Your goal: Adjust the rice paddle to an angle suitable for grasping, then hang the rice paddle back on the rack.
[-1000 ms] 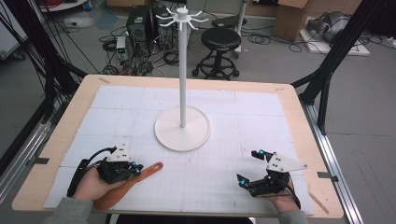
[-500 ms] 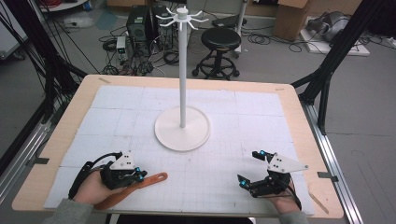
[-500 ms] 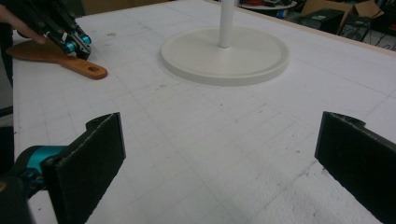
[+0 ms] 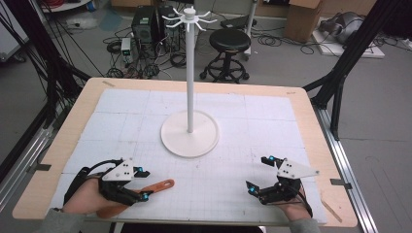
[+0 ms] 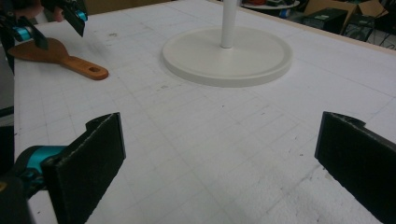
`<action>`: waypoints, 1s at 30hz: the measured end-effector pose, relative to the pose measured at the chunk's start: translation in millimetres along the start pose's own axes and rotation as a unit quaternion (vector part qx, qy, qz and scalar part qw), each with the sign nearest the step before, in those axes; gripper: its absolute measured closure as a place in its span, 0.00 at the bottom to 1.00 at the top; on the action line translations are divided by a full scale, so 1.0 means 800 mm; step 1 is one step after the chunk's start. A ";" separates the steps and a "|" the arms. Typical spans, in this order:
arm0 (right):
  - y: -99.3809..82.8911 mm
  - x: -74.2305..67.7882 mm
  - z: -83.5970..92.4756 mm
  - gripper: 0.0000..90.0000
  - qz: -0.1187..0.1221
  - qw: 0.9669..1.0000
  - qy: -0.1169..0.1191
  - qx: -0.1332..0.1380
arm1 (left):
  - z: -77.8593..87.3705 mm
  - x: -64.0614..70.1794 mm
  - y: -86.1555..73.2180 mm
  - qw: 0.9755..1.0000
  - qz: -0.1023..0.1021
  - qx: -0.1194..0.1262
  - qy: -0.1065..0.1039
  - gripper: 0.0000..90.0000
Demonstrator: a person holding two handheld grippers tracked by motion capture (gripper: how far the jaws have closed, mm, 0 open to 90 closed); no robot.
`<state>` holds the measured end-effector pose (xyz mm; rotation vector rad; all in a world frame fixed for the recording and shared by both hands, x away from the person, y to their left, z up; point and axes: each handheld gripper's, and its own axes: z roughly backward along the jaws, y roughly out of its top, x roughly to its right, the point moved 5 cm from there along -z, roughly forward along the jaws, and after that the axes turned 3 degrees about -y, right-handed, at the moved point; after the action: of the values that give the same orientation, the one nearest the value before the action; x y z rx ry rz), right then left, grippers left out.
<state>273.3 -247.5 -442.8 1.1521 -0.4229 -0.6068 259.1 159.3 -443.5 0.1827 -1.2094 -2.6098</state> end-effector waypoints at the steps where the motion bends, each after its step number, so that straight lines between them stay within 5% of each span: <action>1: 0.000 0.000 0.000 0.00 -0.001 1.000 0.000 0.000 | -0.001 0.002 0.002 1.000 -0.005 -0.008 0.000 0.34; 6: 0.000 0.000 0.001 0.00 -0.005 1.000 0.001 -0.003 | -0.002 0.001 0.007 1.000 -0.004 -0.024 0.003 0.23; 7: -0.001 0.001 0.000 0.00 -0.004 1.000 0.001 -0.003 | -0.002 0.002 0.011 0.999 0.009 -0.032 -0.024 0.18; 15: -0.001 0.001 0.004 0.00 -0.007 1.000 0.000 0.000 | -0.017 0.008 0.010 0.995 -0.011 -0.080 -0.055 0.14; 30: -0.005 0.000 0.000 0.00 -0.009 1.000 0.010 -0.014 | -0.031 -0.003 -0.005 0.991 -0.007 -0.129 -0.021 0.23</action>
<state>272.6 -248.2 -446.4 1.1350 -0.3859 -0.6135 265.9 144.0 -462.3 0.0863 -0.8718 -2.7629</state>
